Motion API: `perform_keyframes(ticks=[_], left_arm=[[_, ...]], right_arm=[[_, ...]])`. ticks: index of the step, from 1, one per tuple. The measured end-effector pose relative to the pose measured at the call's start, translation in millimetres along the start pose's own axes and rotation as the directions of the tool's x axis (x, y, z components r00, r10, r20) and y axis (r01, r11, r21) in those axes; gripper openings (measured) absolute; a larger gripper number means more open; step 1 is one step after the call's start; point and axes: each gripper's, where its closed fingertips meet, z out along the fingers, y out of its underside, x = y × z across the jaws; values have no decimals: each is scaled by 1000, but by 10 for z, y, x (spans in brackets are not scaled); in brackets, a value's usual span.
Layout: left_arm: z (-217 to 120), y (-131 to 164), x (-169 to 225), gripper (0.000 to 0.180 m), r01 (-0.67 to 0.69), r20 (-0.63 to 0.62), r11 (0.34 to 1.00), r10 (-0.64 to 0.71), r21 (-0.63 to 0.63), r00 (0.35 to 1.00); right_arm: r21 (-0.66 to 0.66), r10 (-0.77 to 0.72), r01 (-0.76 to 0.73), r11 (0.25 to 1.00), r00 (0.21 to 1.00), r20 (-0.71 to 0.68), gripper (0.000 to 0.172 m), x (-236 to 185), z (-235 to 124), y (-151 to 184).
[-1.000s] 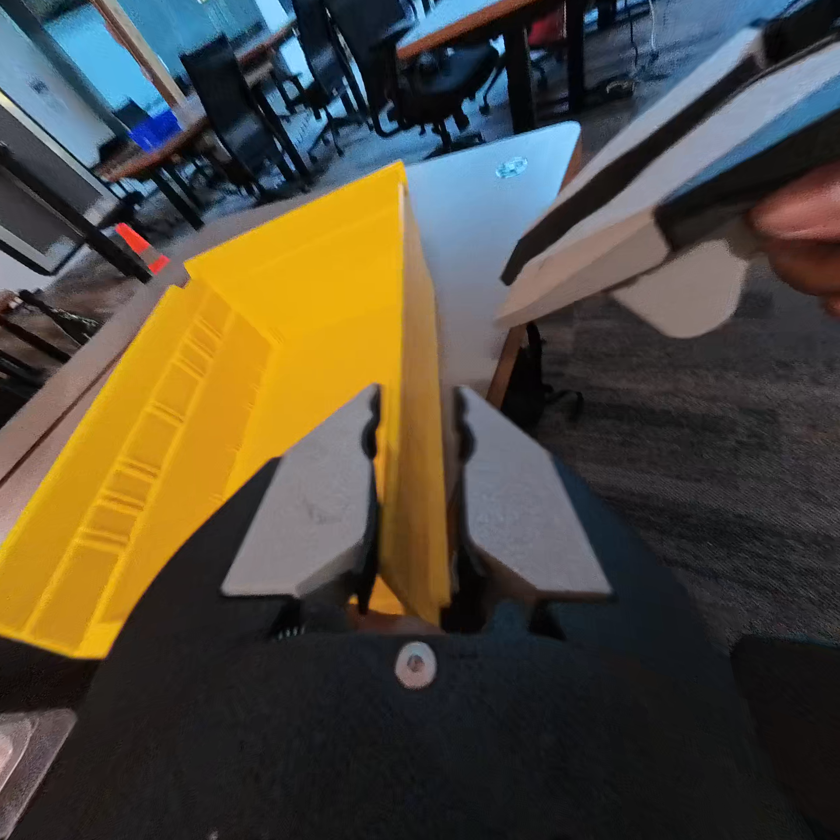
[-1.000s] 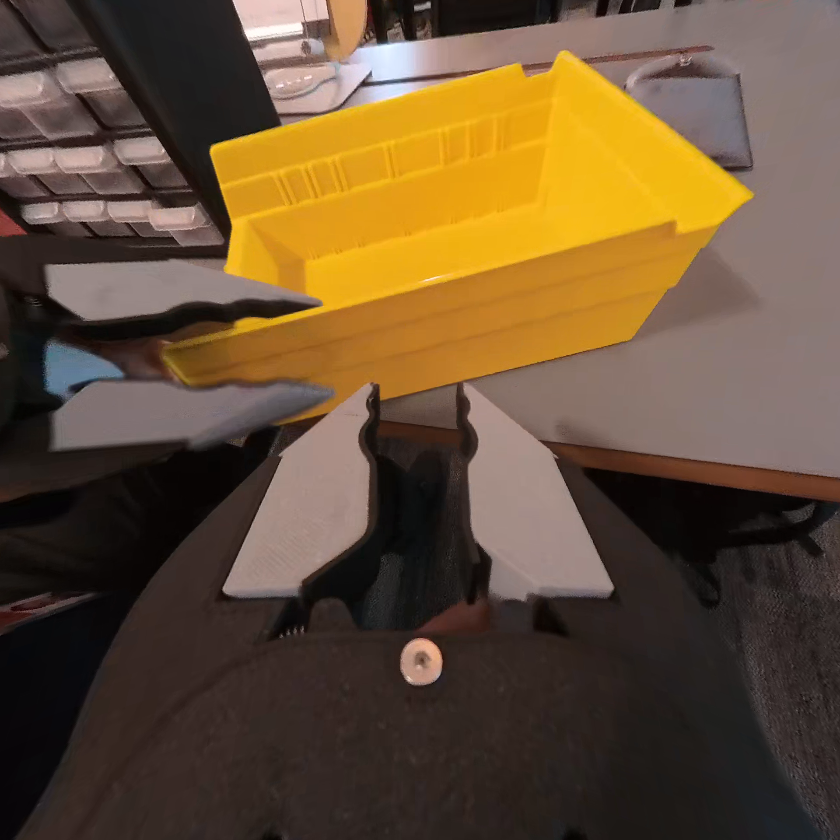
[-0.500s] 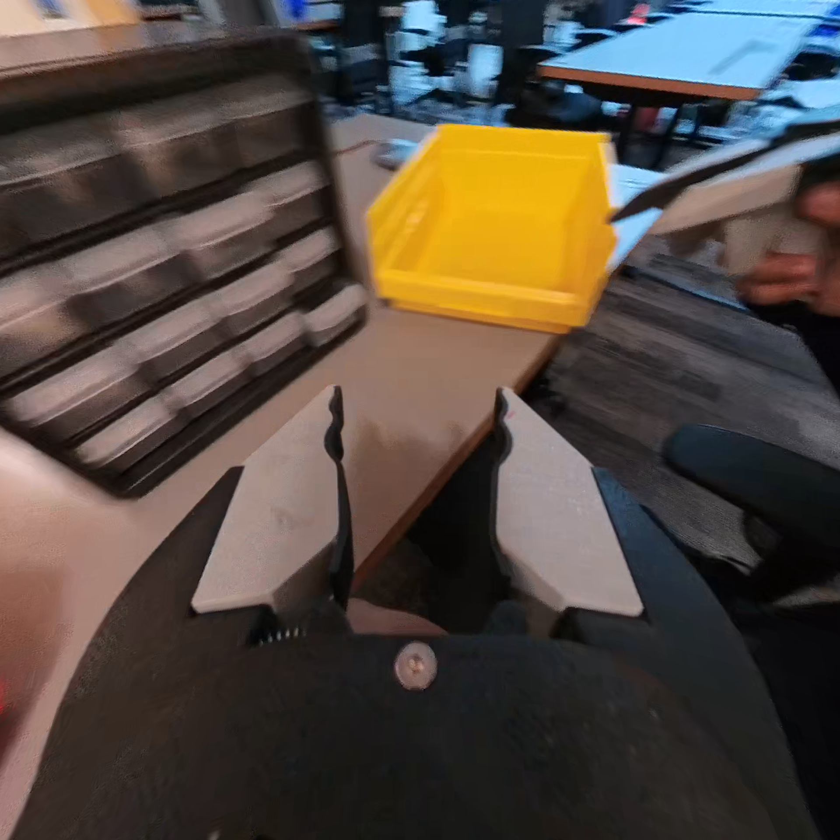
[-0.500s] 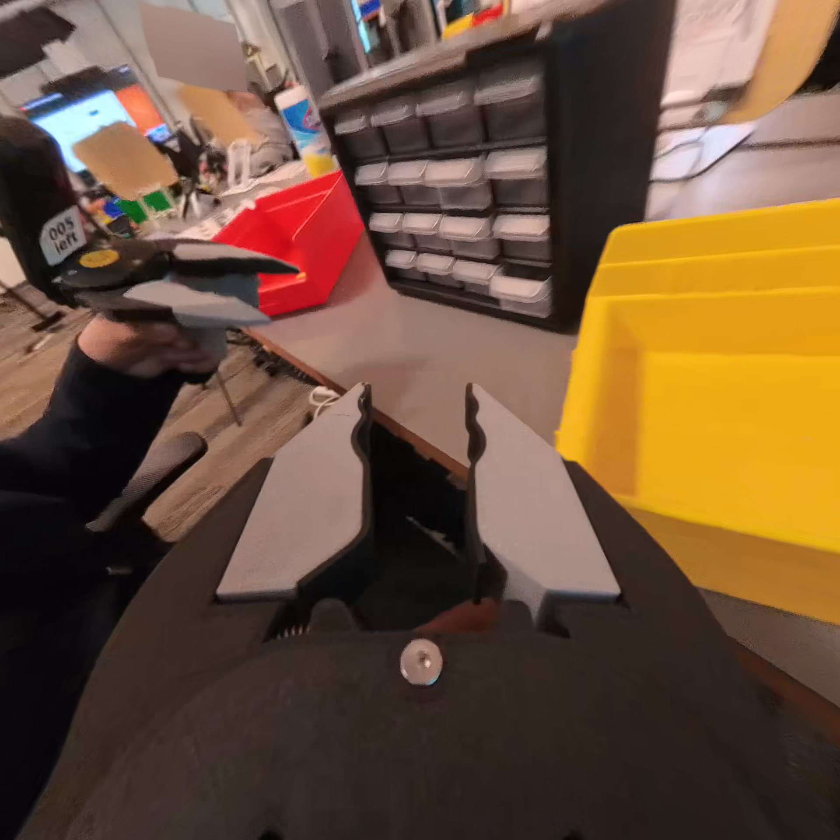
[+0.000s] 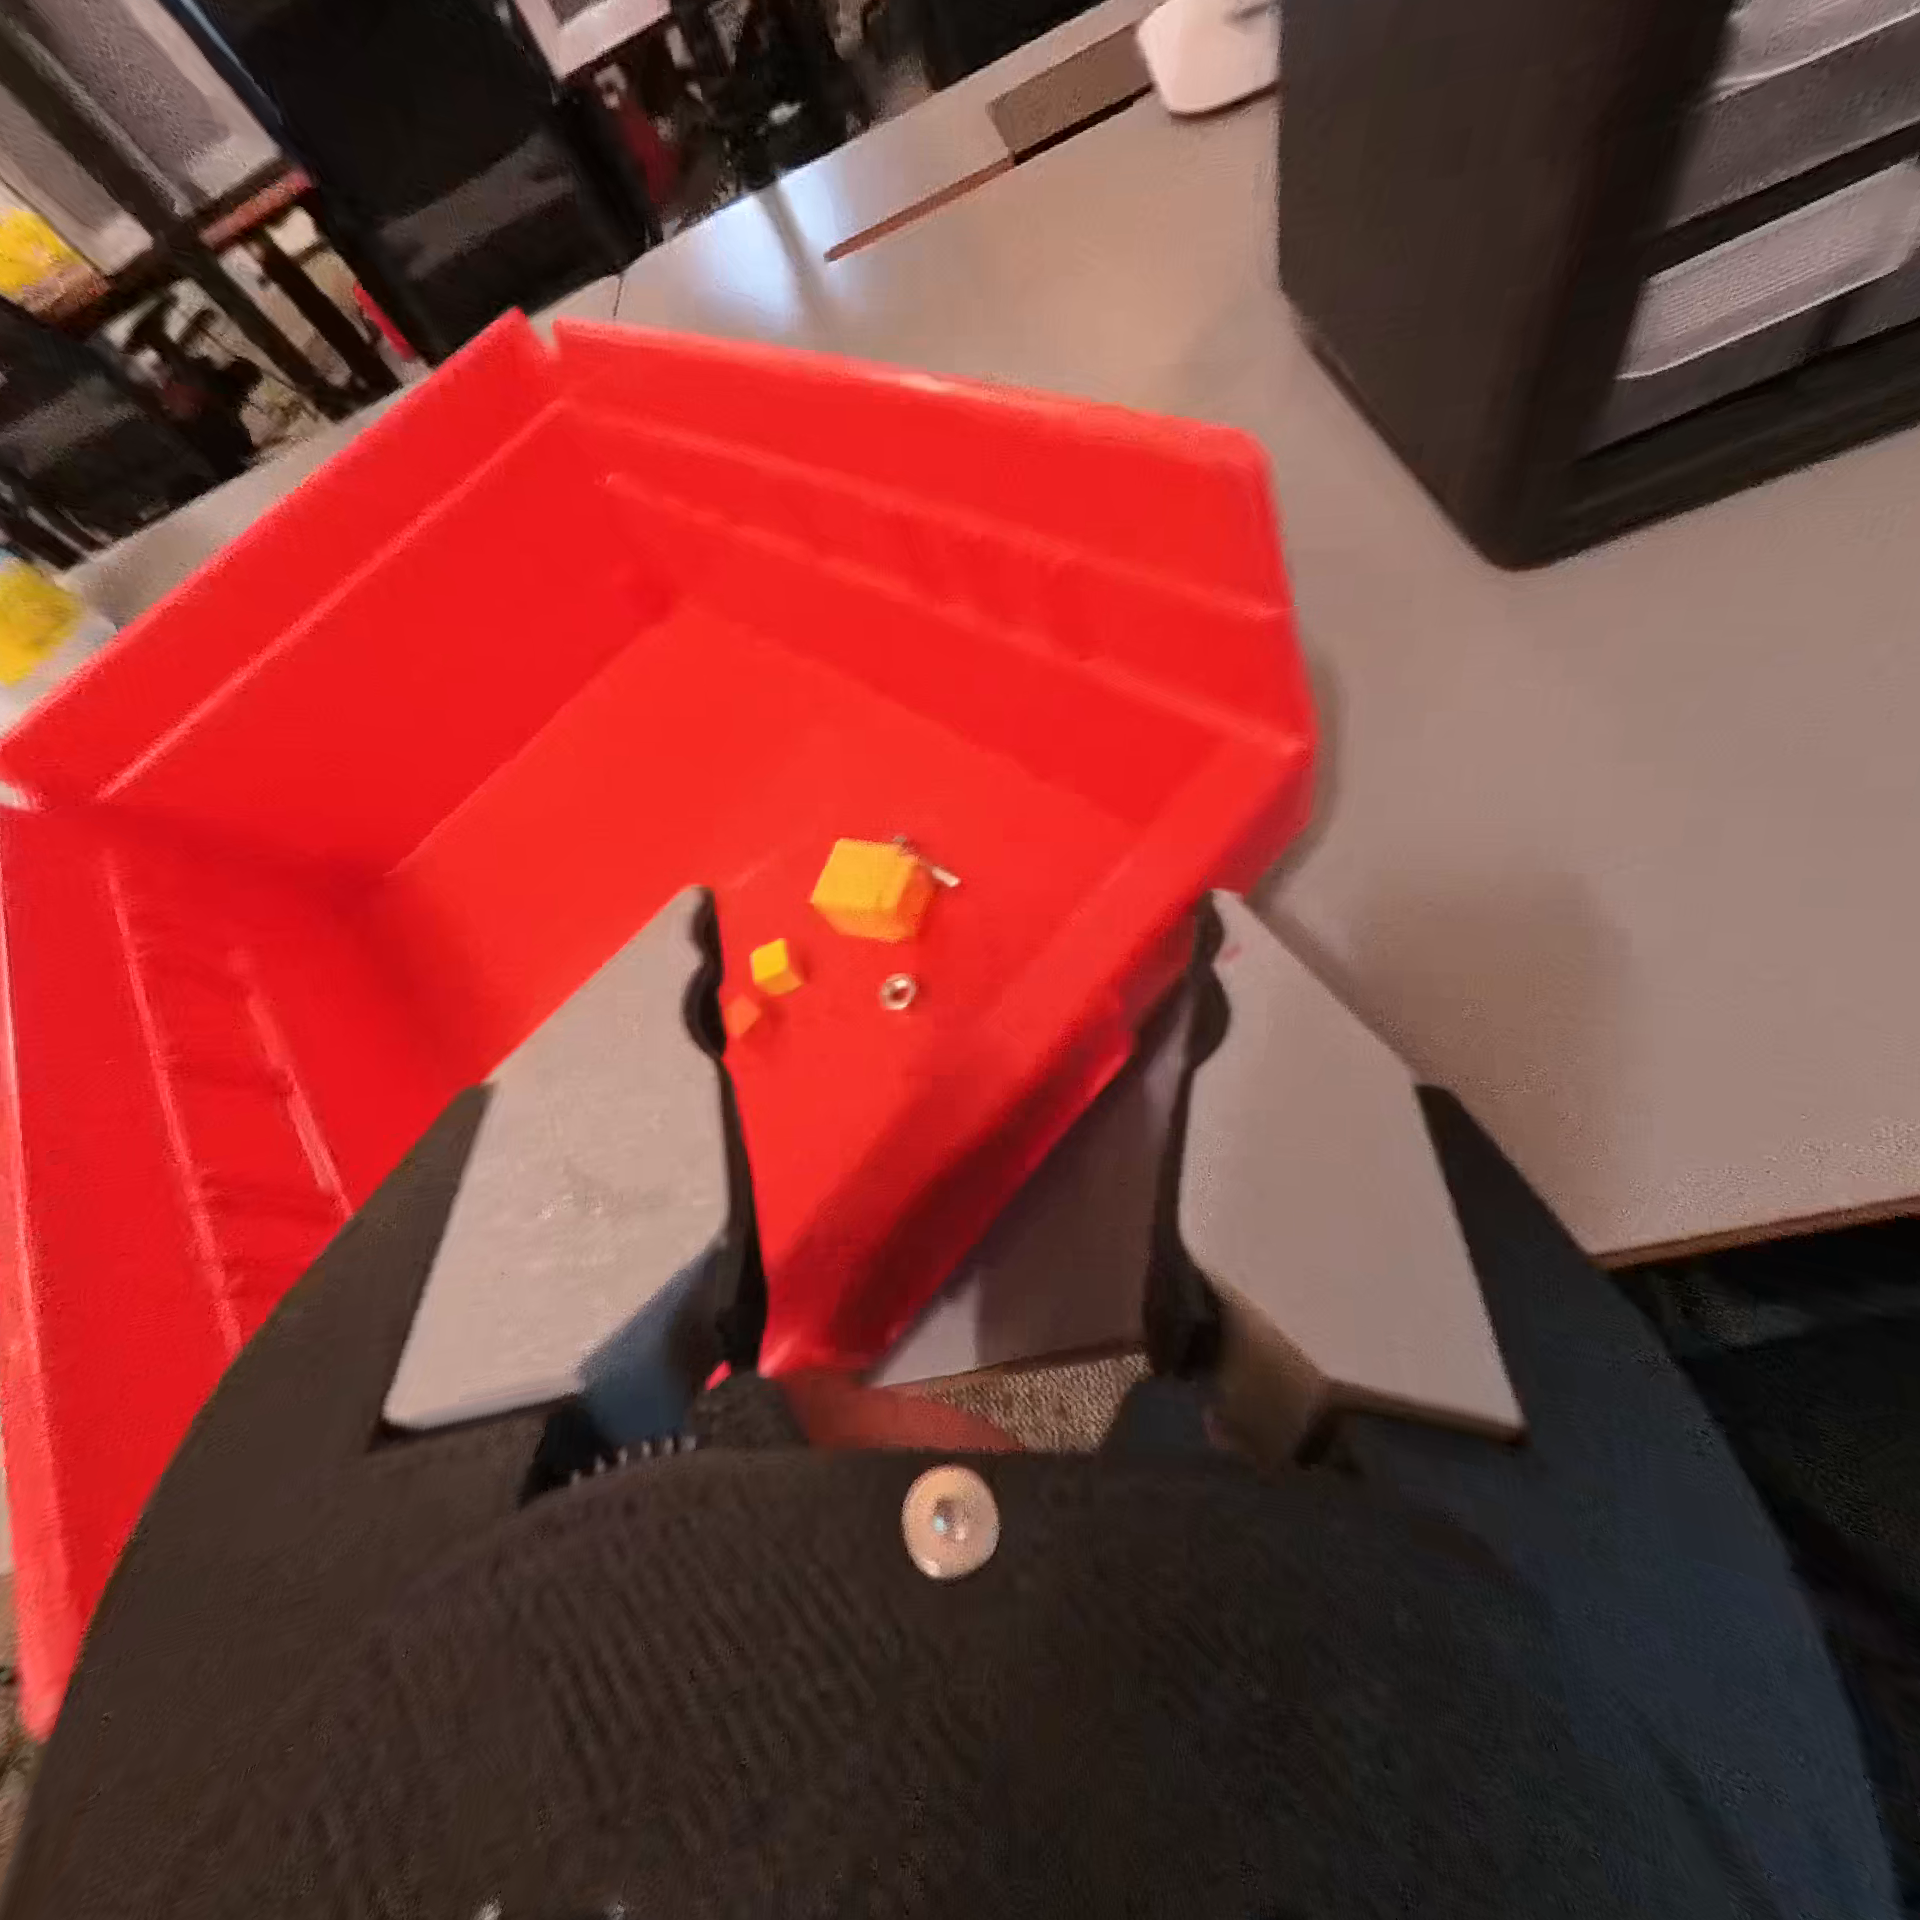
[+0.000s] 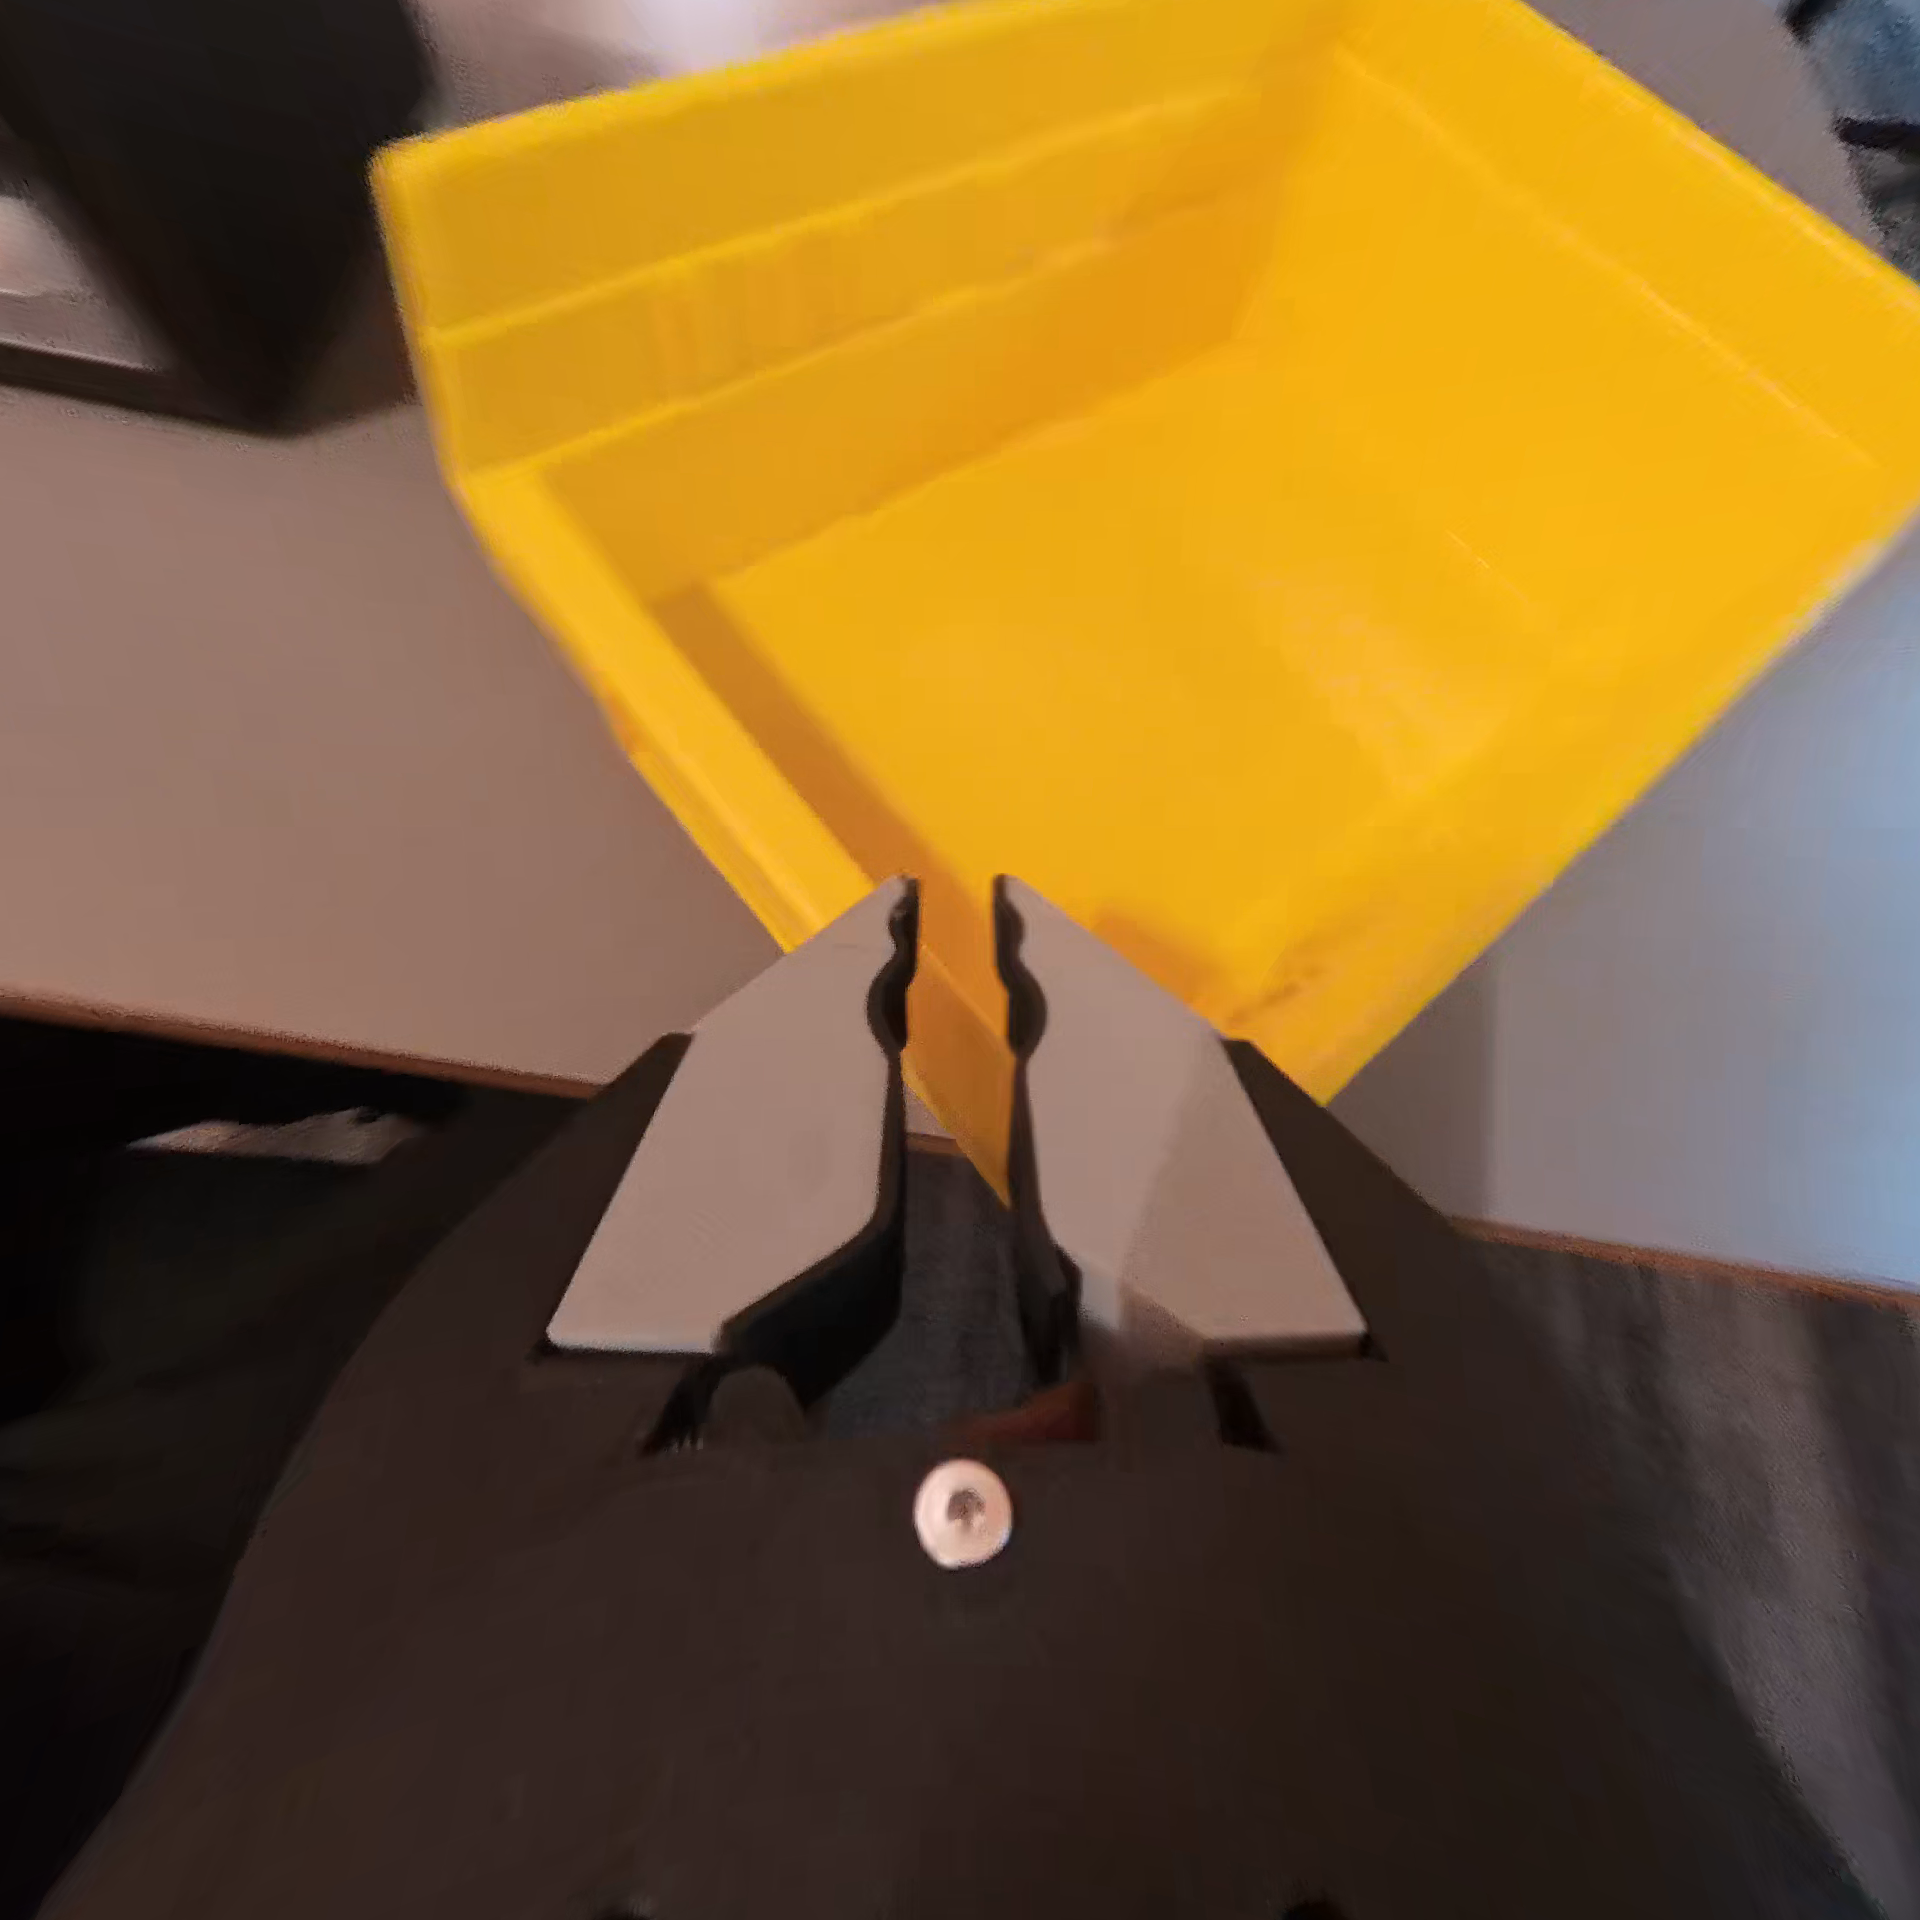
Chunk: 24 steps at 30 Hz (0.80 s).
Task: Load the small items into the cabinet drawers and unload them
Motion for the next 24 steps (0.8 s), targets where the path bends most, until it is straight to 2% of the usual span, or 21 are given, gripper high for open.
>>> perform_keyframes(ticks=[1, 2, 3, 4, 5, 6, 8, 10, 13, 15, 17, 19, 20, 21, 24], left_arm=[[14, 53, -55, 97, 34, -20, 999, -35, -20, 999], [18, 105, -90, 101, 81, -47, 996, -83, -49, 995], [7, 147, -112, 102, 113, -72, 991, -119, -75, 990], [-14, 171, -151, 104, 134, -77, 987, -141, -87, 987], [-47, 164, -179, 104, 154, -76, 985, -160, -81, 984], [-85, 112, -166, 96, 183, -87, 982, -187, -55, 978], [-158, -66, 30, 92, 229, -174, 973, -225, 4, 959], [-170, -249, 280, 93, 236, -239, 971, -220, 39, 946], [-34, -508, 469, 94, 183, -193, 977, -160, 105, 968], [123, -635, 475, 82, 169, -132, 976, -151, 138, 980], [289, -620, 453, 63, 126, -71, 986, -119, 107, 990], [393, -554, 364, 43, 75, -6, 994, -75, 84, 997], [399, -559, 359, 33, 70, -19, 993, -69, 99, 997], [388, -549, 348, 33, 67, -36, 993, -64, 96, 997], [338, -491, 294, 33, 29, -101, 995, -19, 96, 995]], right_arm=[[-20, 16, -17, 1000, 998, -59, 21, 170, 29, 53], [-27, 32, -36, 999, 993, -112, 20, 293, 34, 90], [-12, 51, -53, 999, 990, -131, 22, 331, 14, 97], [25, 67, -65, 998, 992, -107, 31, 280, -18, 69], [76, 81, -77, 994, 995, -52, 37, 160, -55, 12], [126, 85, -86, 988, 996, 13, 42, 11, -93, -58], [195, 68, -86, 977, 993, 95, 59, -242, -149, -187], [232, 47, -84, 969, 986, 159, 68, -502, -161, -327], [238, 15, -64, 969, 979, 204, 76, -849, 1, -514], [215, 18, -46, 975, 991, 132, 76, -881, 218, -592], [178, 34, -48, 983, 996, 78, 75, -873, 426, -622], [134, 32, -38, 990, 998, 47, 54, -844, 584, -589], [116, 17, -21, 993, 999, 35, 29, -817, 639, -554], [116, -2, 0, 993, 1000, 17, 12, -771, 665, -540], [158, -96, 80, 984, 990, 100, 13, -767, 654, -533]])
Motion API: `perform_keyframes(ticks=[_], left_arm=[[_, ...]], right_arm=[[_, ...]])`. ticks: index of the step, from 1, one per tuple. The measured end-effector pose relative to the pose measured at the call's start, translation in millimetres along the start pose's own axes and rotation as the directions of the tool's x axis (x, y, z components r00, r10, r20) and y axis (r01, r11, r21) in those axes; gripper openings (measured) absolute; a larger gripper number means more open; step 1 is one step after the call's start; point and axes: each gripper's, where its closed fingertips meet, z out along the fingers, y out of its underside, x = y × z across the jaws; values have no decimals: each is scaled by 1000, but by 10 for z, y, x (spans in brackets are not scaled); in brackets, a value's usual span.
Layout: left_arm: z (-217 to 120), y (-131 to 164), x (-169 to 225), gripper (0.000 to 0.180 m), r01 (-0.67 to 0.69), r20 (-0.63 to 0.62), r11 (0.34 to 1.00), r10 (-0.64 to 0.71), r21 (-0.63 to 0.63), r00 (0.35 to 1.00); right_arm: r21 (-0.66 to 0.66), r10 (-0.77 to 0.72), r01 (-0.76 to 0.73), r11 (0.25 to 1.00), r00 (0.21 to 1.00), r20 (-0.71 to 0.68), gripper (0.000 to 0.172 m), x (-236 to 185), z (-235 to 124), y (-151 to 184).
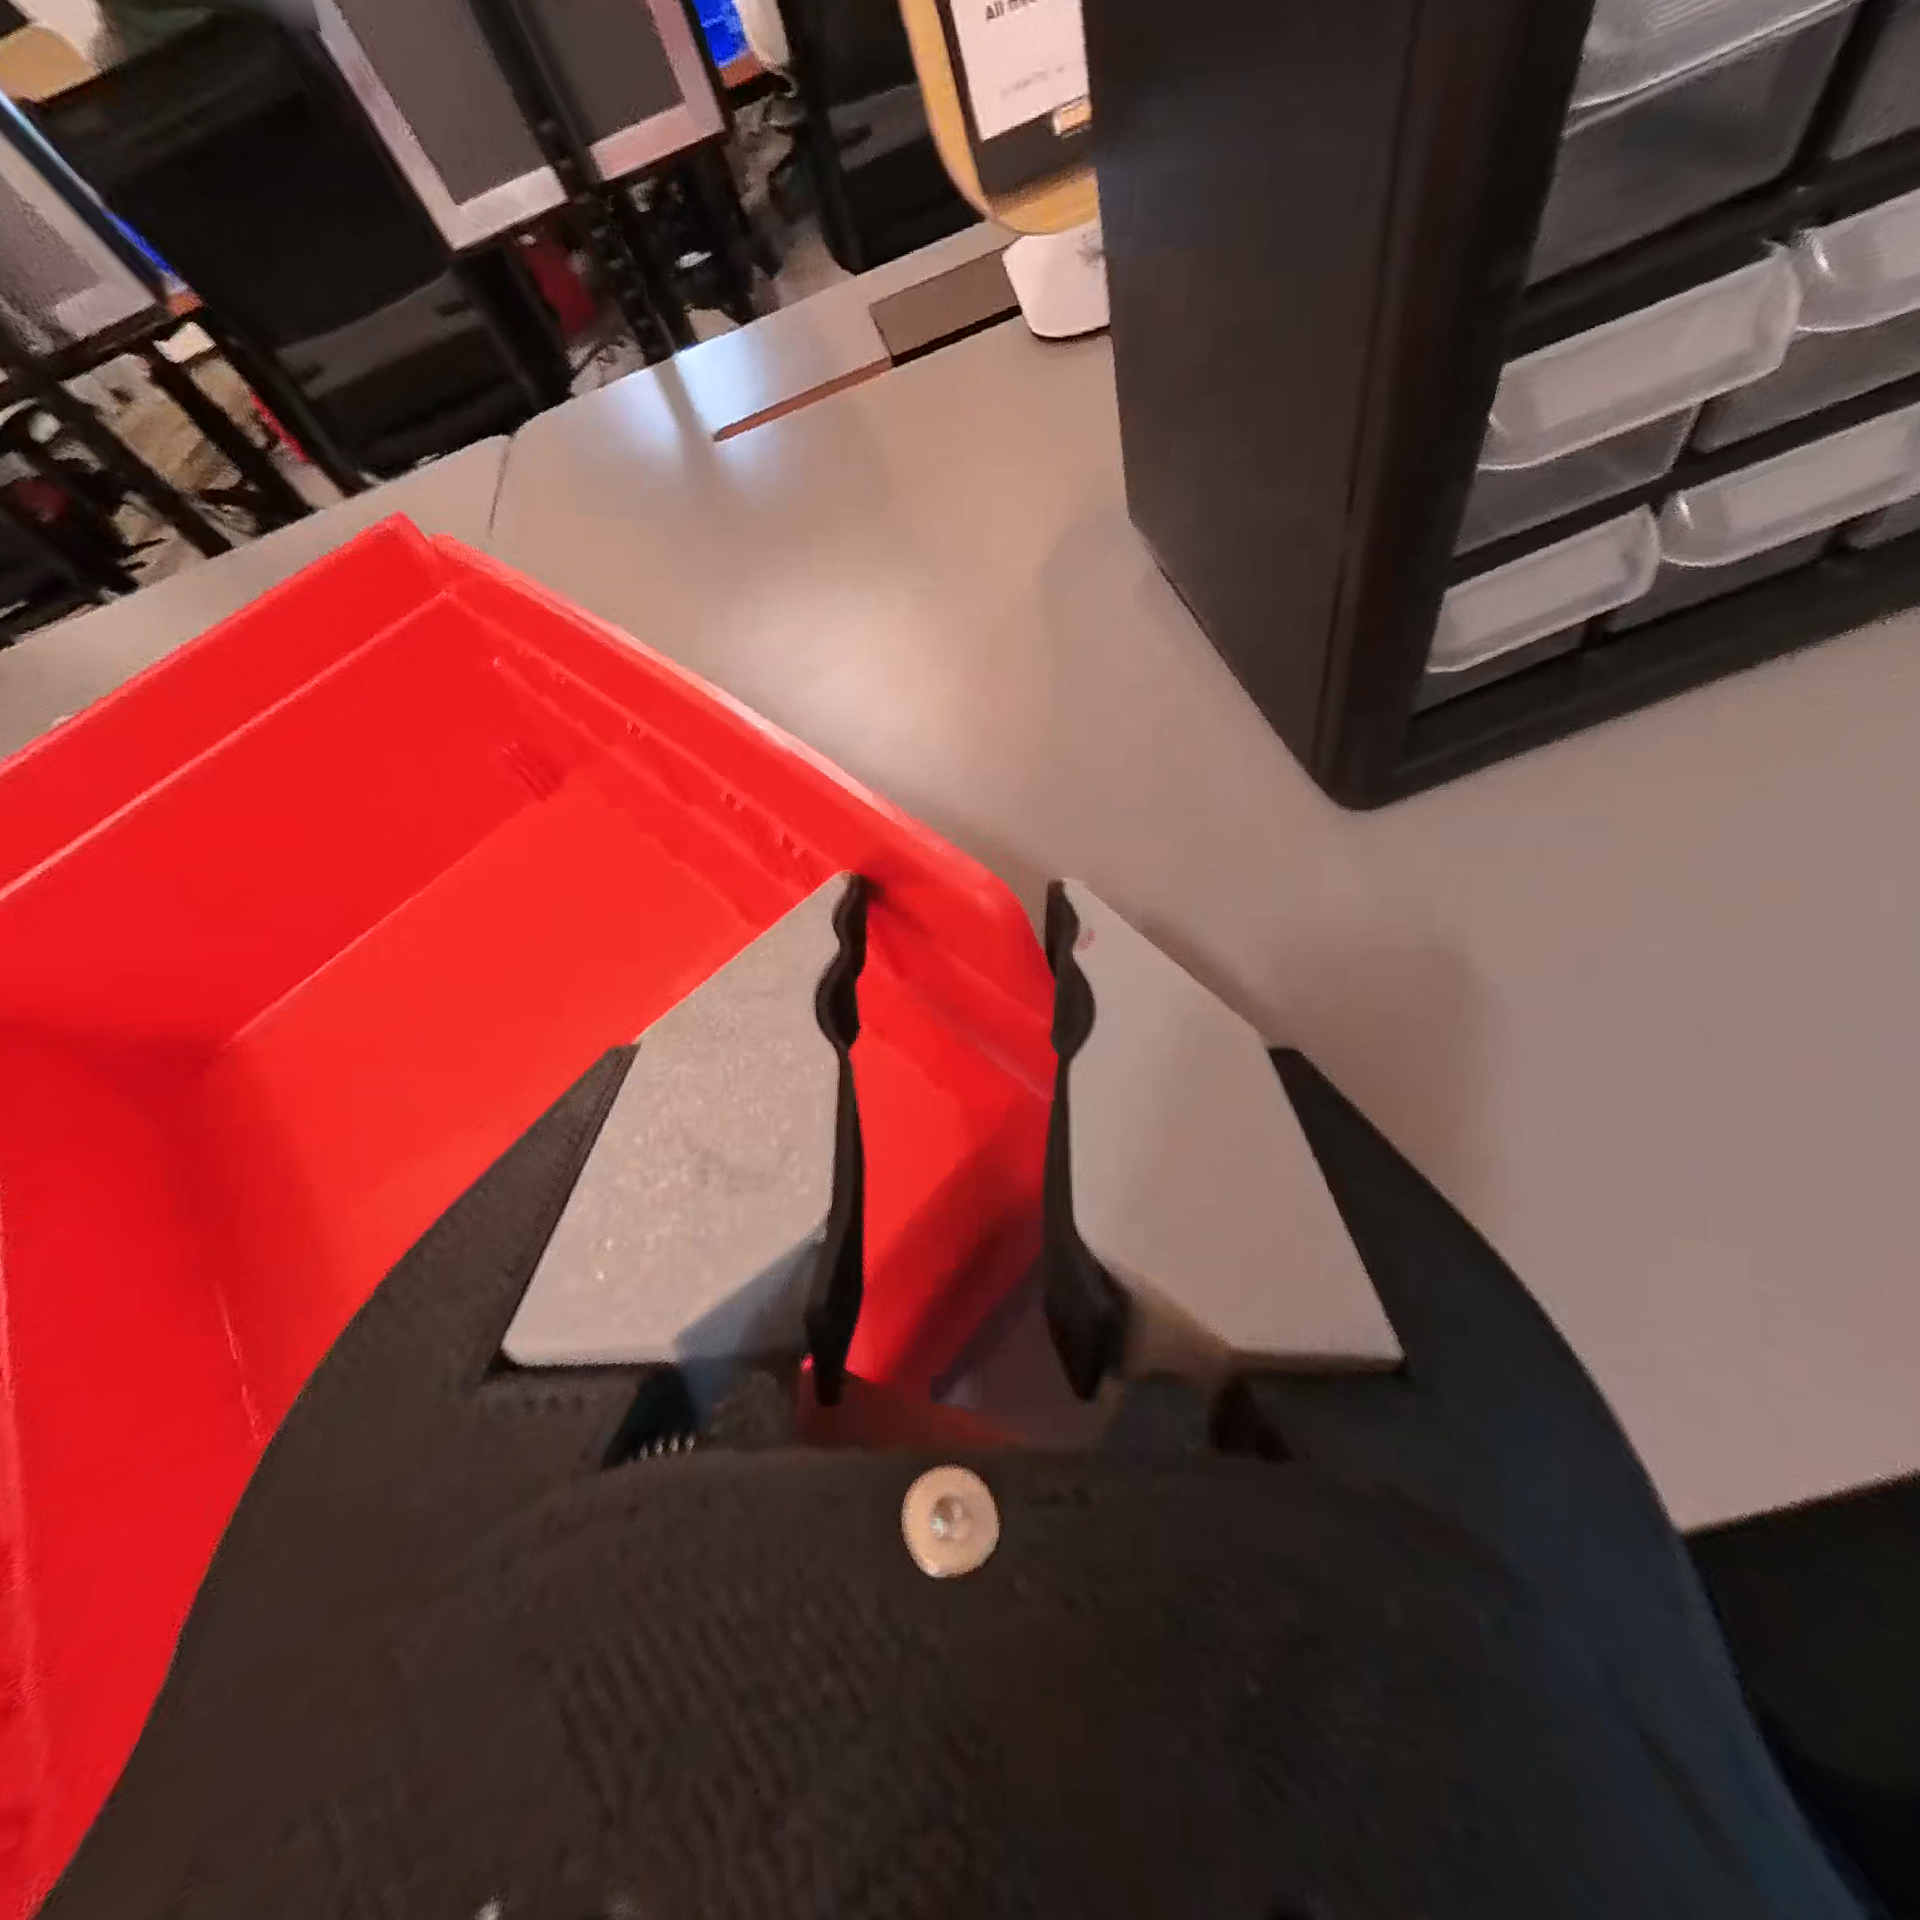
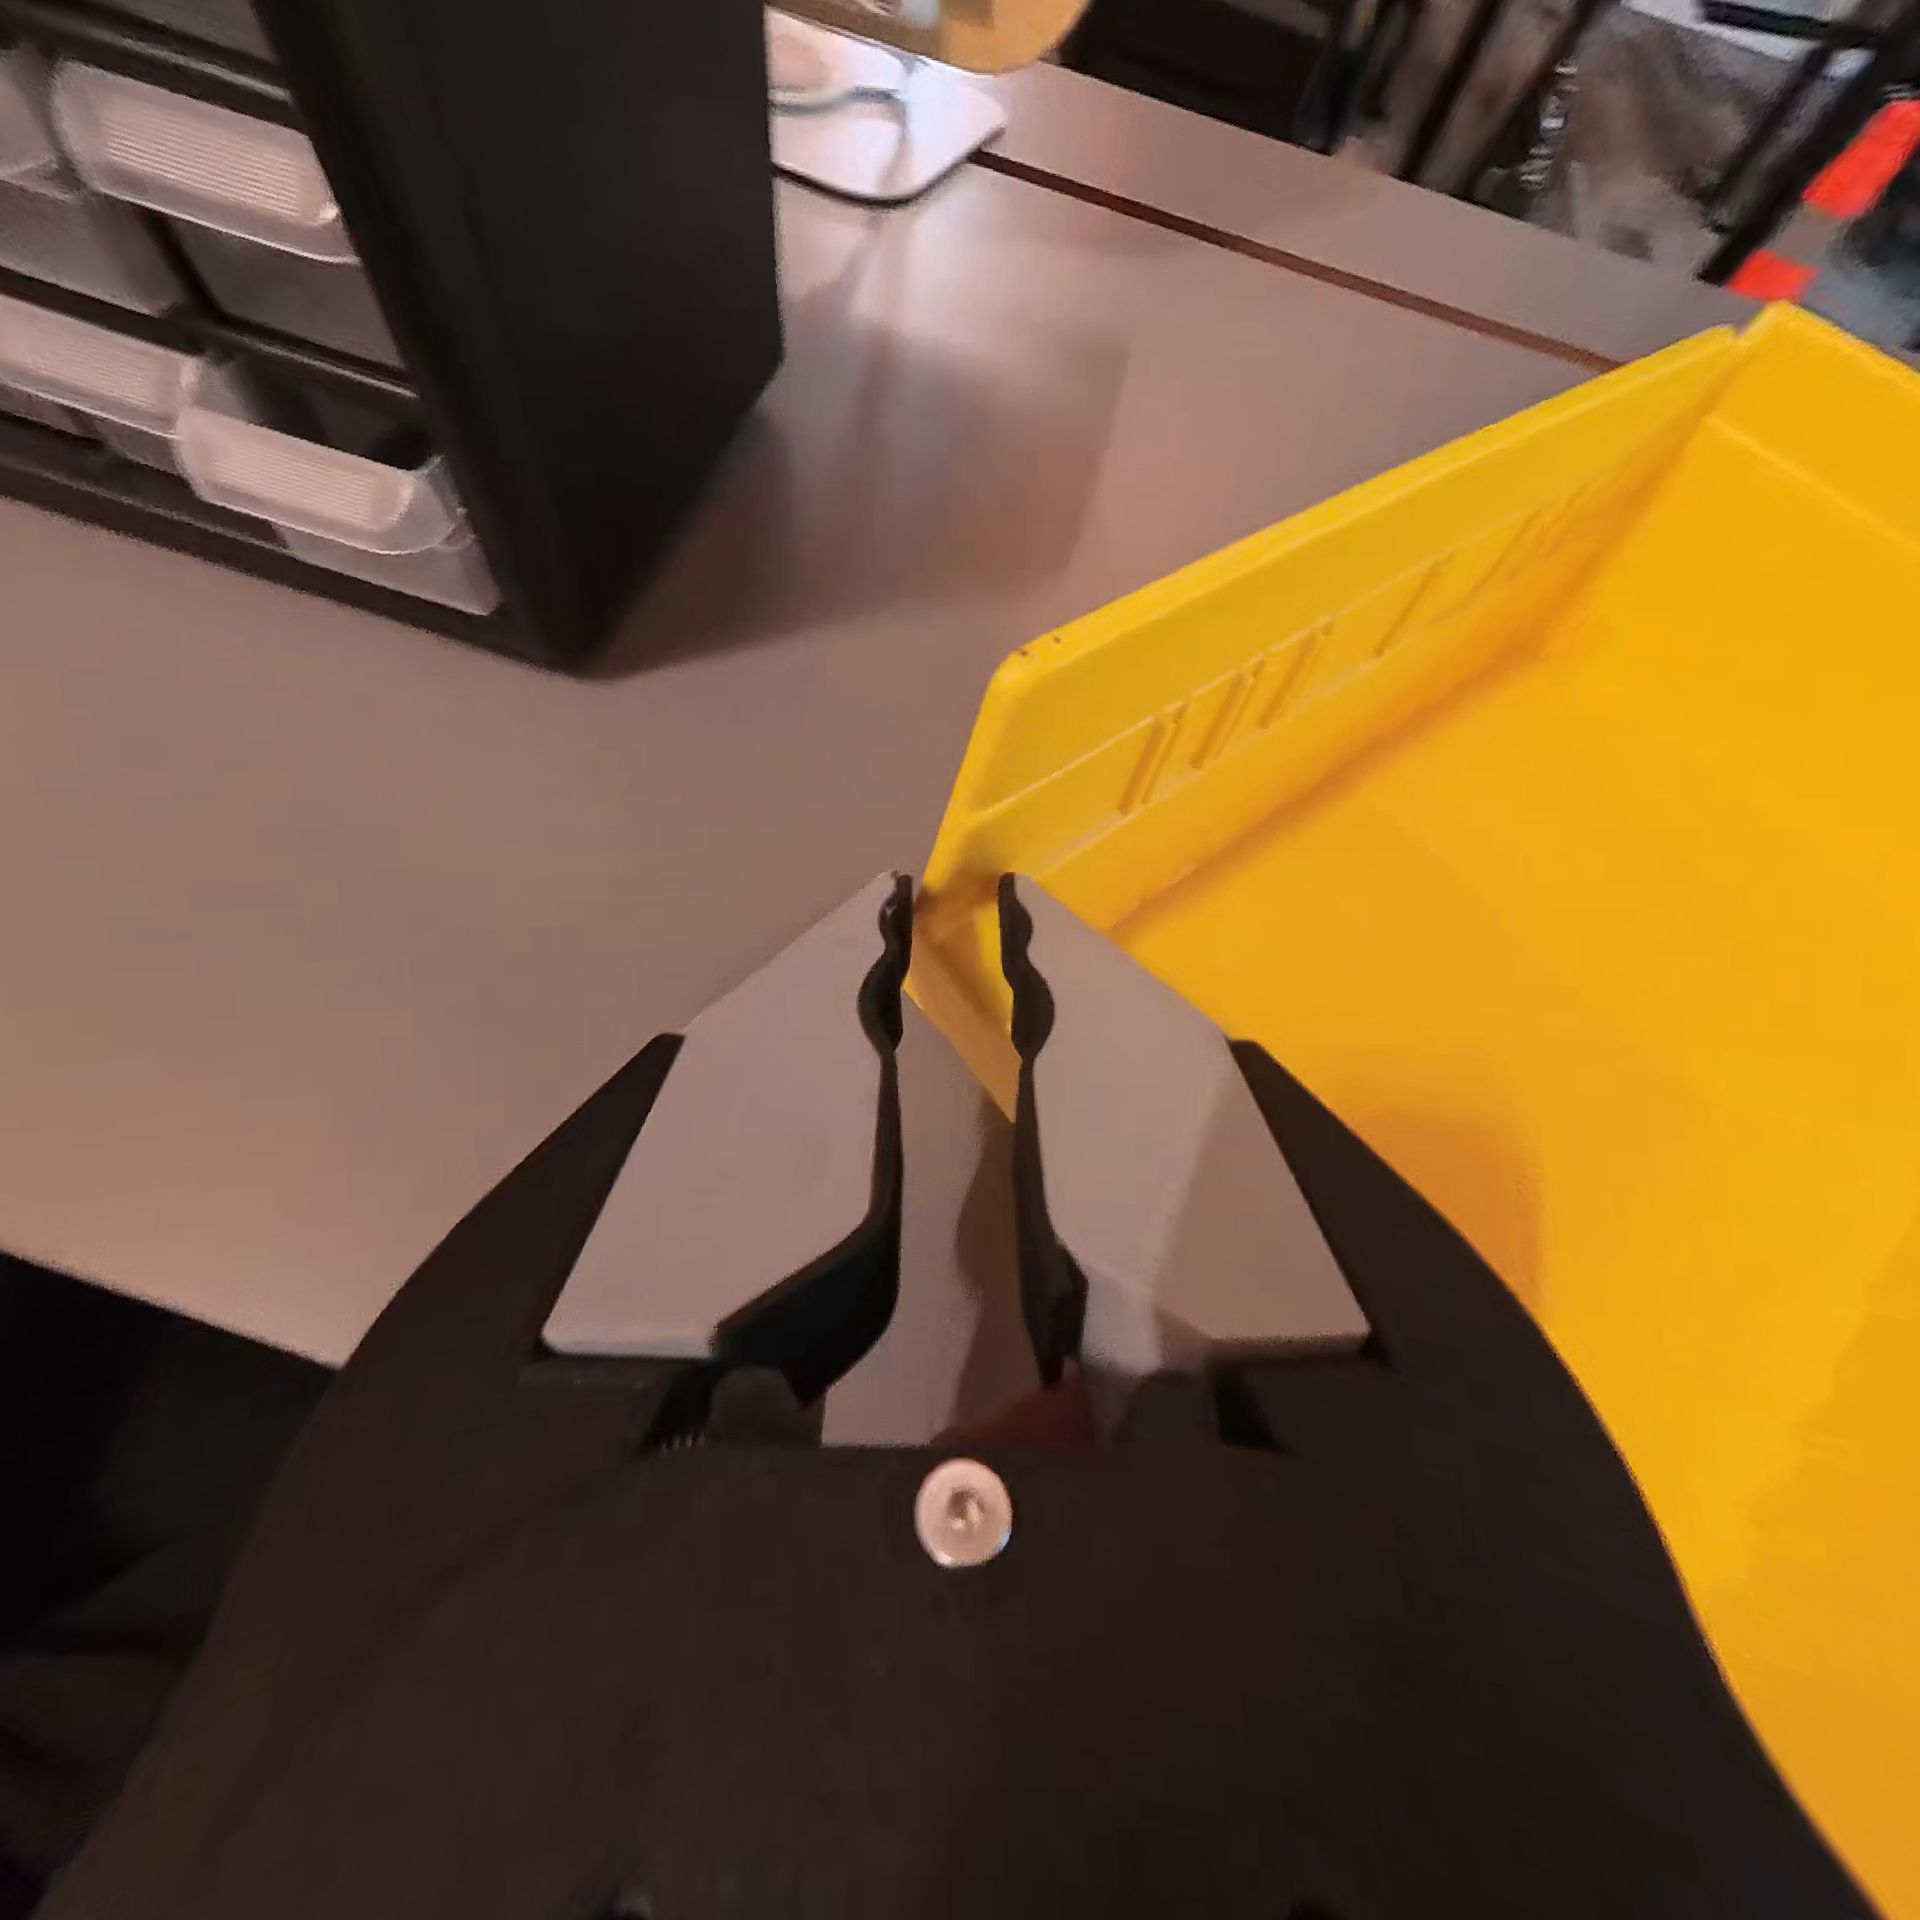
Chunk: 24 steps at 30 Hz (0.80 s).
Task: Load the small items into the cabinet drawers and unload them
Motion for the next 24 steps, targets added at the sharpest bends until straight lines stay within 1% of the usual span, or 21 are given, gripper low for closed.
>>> perform_keyframes(ticks=[3, 5, 6, 7, 9, 12, 14, 15, 16, 18, 20, 22, 24], left_arm=[[-65, 42, -95, 32, 16, -71, 1000, -16, 6, 997], [-124, 52, -157, 36, 64, -96, 998, -62, 10, 993], [-166, 49, -180, 38, 94, -98, 996, -92, 8, 991], [-221, 14, -184, 40, 111, -101, 994, -108, 24, 989], [-357, -133, -105, 45, 113, -134, 990, -101, 84, 986], [-531, -395, 58, 49, 80, -188, 988, -54, 135, 981], [-617, -587, 238, 52, 97, -265, 978, -45, 184, 963], [-641, -672, 353, 54, 114, -317, 973, -45, 203, 947], [-645, -748, 476, 54, 136, -373, 967, -47, 214, 926], [-595, -868, 693, 57, 172, -470, 960, -50, 220, 881], [-457, -955, 777, 64, 193, -499, 957, -62, 217, 864], [-299, -1013, 786, 71, 194, -497, 956, -61, 220, 866], [-176, -1034, 830, 77, 180, -524, 959, -41, 217, 851]], right_arm=[[22, 70, -75, 997, 979, 191, 14, 1, -44, 6], [7, 146, -155, 988, 940, 309, 11, 17, -100, 13], [-5, 177, -186, 983, 924, 340, 11, 36, -129, 29], [-19, 207, -213, 977, 917, 342, 13, 68, -158, 52], [-24, 236, -239, 971, 926, 294, 21, 133, -244, 79], [10, 193, -199, 980, 959, 207, 33, 139, -442, 8], [49, 160, -170, 984, 974, 163, 40, 91, -570, -165], [80, 140, -155, 985, 976, 168, 43, 21, -628, -302], [115, 118, -142, 983, 974, 193, 44, -82, -671, -462], [170, 86, -135, 976, 960, 267, 39, -329, -681, -788], [173, 74, -134, 976, 946, 317, 38, -498, -540, -1036], [182, 90, -155, 971, 943, 322, 39, -521, -320, -1264], [194, 88, -179, 964, 911, 403, 42, -619, -160, -1480]])
